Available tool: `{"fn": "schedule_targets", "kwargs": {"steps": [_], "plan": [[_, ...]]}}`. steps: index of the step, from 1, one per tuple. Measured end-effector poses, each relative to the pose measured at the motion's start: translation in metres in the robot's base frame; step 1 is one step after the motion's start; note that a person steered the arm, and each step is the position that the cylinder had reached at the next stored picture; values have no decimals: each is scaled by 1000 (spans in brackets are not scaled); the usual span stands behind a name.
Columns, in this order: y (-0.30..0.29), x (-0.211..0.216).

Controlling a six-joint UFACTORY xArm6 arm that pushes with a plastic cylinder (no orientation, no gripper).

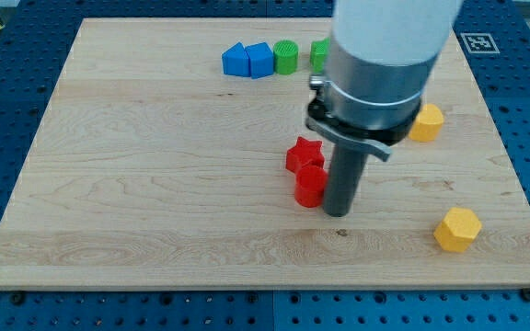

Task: Nudge the green star a bit down

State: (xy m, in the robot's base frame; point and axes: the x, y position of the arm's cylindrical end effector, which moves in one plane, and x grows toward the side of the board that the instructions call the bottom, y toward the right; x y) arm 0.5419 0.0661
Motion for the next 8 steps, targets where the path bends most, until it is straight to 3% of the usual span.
{"fn": "schedule_targets", "kwargs": {"steps": [1, 3, 7, 8], "plan": [[-10, 0], [-105, -3], [-179, -214], [-176, -283]]}}
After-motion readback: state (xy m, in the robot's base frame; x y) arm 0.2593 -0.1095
